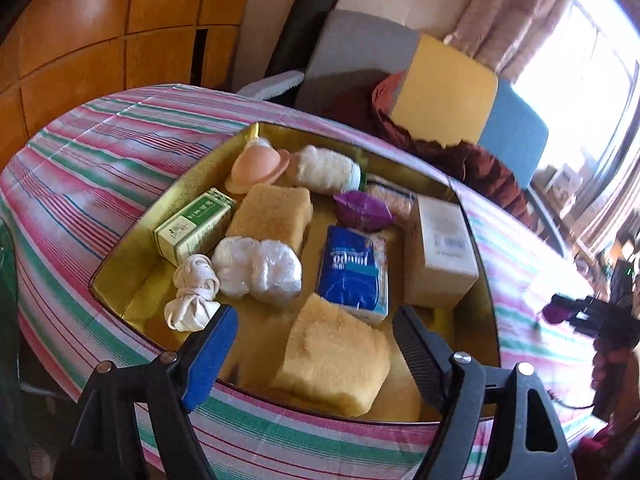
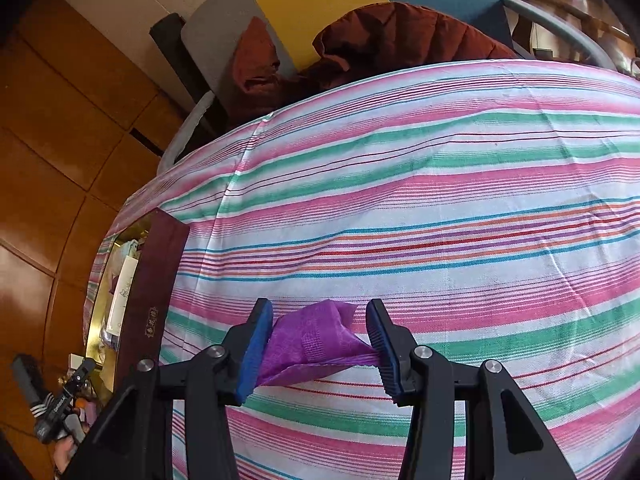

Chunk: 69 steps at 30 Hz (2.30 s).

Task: Organize objects
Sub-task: 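Carry the purple candy to the gold tray and release it with the right tool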

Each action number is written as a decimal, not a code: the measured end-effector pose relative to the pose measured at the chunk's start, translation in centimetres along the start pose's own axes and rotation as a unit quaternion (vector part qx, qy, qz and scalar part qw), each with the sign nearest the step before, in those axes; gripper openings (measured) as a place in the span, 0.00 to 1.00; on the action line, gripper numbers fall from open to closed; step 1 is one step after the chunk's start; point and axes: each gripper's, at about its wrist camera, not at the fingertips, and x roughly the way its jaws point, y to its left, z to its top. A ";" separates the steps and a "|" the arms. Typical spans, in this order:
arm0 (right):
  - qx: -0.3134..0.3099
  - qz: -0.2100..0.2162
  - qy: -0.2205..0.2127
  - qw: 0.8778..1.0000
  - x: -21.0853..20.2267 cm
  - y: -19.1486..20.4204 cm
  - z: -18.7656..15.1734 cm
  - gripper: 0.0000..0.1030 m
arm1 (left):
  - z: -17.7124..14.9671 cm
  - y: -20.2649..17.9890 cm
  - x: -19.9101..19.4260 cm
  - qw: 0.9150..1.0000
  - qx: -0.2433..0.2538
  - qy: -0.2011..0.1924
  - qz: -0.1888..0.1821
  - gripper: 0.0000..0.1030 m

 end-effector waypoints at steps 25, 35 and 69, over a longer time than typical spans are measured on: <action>-0.142 0.140 0.042 0.979 -0.5 19.5 -6.2 0.48 | 1.6 -0.5 -2.0 1.000 0.001 -0.019 -0.022 0.79; -0.286 0.059 0.036 0.956 2.5 27.5 -10.1 0.47 | 1.6 0.6 -2.4 1.000 -0.003 -0.008 0.008 0.79; -0.222 -0.066 -0.074 0.970 -0.3 26.8 -10.8 1.00 | 2.2 -0.1 -6.3 0.990 0.031 -0.058 0.122 0.79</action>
